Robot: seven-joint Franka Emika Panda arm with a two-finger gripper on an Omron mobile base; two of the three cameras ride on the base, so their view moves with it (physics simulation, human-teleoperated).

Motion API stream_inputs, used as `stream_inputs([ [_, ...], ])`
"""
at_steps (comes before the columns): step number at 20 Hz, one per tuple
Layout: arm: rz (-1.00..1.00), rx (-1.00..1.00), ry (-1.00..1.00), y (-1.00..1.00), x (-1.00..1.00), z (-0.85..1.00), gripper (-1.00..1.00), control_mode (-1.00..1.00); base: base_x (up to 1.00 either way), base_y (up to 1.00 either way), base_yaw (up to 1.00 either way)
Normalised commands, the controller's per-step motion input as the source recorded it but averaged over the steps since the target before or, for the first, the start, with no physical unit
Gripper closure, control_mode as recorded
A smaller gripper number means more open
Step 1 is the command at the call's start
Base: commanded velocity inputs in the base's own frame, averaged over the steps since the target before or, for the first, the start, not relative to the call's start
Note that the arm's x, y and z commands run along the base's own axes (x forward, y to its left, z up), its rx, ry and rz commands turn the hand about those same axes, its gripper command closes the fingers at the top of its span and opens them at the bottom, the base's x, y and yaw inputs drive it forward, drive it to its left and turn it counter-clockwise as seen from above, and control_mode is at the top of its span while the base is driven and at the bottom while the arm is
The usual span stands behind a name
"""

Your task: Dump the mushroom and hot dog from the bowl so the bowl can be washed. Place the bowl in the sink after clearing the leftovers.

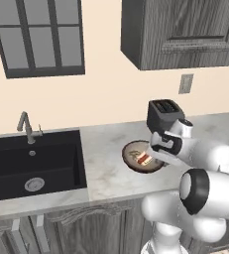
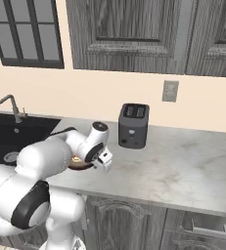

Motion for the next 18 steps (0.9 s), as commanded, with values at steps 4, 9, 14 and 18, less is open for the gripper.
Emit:
stream_inputs([
  [4,-0.15,0.00,-0.25,0.00,-0.48,0.43,1.00,-1.00,0.00,0.00,0.00],
  [9,-0.17,0.00,-0.09,0.00,-0.31,0.81,1.00,-1.00,0.00,0.00,0.00],
  [14,-0.08,0.04,0.11,0.00,-0.15,0.95,1.00,-1.00,0.00,0.00,0.00],
  [18,0.00,0.11,0.12,-0.13,-0.10,0.77,1.00,-1.00,0.00,0.00,0.00],
])
